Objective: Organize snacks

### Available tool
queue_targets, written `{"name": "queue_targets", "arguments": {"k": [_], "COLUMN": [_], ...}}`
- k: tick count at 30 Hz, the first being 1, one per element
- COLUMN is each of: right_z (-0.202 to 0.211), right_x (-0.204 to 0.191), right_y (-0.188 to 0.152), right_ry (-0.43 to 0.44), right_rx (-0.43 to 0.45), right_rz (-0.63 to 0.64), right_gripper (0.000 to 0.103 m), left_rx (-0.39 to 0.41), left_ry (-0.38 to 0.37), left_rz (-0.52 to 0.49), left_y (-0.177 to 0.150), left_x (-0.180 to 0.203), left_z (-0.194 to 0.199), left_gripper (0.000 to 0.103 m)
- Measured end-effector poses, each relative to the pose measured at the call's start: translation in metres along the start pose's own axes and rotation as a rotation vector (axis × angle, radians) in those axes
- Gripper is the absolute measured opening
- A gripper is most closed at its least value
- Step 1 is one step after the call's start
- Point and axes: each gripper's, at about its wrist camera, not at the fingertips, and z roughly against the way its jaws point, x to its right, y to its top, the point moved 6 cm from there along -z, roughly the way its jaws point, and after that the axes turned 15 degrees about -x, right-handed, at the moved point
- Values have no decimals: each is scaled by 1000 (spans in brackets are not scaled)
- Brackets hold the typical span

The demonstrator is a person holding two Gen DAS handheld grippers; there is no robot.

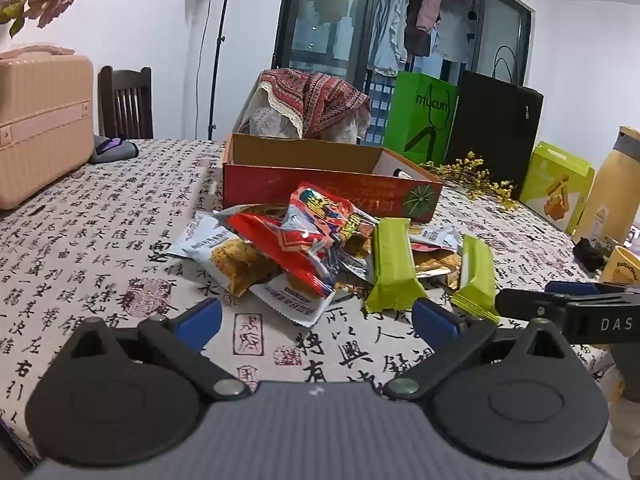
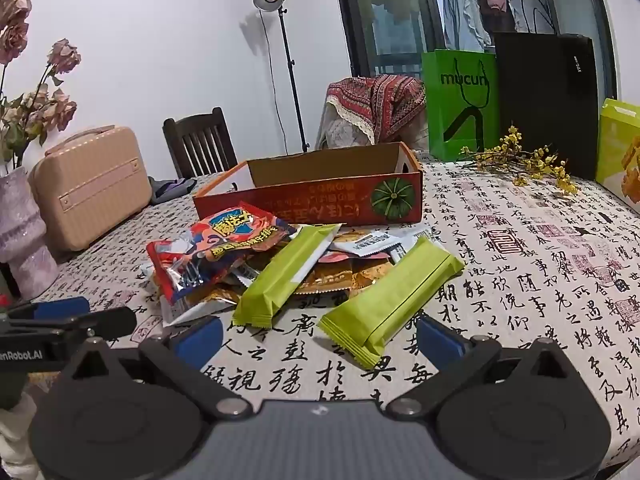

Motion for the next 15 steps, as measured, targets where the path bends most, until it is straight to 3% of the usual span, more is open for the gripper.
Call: {"name": "queue_targets", "arguments": {"k": [15], "right_z": [2], "right_x": [-1], "right_y": [-1], "right_ry": [-4], "right_rx": [7], "right_rz": [2], "right_gripper": [103], "left_rx": [21], "left_ry": [-1], "left_rz": [-13], "left_y": [0], "left_x": [6], "left_z": [5], "left_gripper": [103]}}
